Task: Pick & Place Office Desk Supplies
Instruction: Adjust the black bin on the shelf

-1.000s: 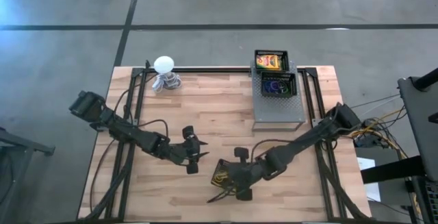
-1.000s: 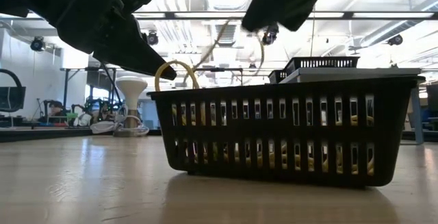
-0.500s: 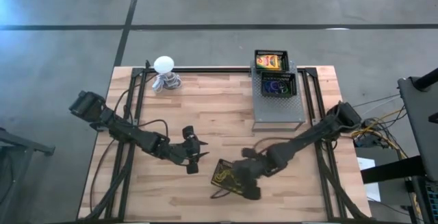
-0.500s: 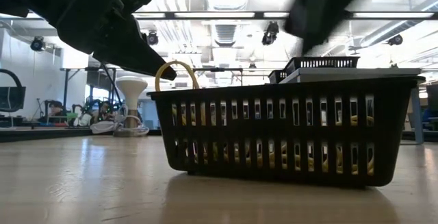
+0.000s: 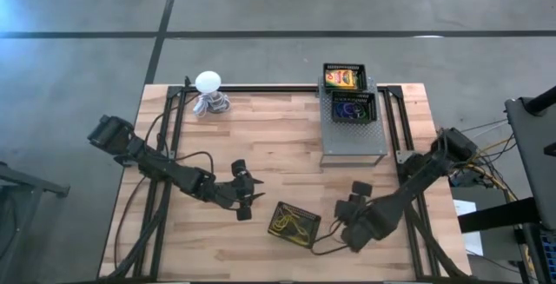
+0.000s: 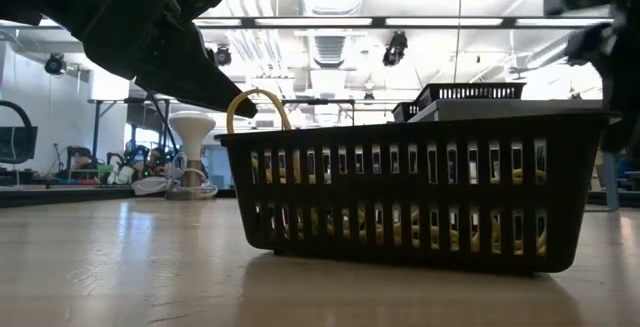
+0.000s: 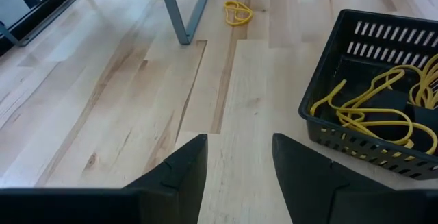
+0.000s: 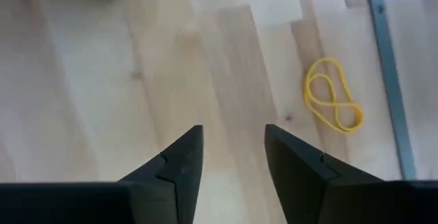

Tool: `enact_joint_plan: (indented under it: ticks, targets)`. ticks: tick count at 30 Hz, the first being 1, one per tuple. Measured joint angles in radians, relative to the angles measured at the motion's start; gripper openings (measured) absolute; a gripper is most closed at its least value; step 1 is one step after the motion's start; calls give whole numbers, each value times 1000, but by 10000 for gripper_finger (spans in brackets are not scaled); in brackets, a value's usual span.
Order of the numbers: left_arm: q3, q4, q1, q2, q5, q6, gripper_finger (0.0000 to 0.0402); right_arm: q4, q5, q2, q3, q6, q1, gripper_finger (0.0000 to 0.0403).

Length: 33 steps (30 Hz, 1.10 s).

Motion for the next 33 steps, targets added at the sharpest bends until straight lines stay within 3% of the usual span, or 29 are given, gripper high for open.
enact_joint_plan:
  ticks: [3,8,15,27,33]
  targets:
    - [0,0,0,0,0,0,168,129,58,-69,-128,4,-1,146]
    - [0,0,0,0,0,0,168,436,282,-178,-351,-83,-15,146]
    - [0,0,1,0,0,1,168,805,300,-261,-580,-193,-90,138]
    - [0,2,1,0,0,3,168,824,292,-263,-686,-133,-102,112]
    - [0,0,1,0,0,3,168,848,222,-264,-710,-126,-103,90]
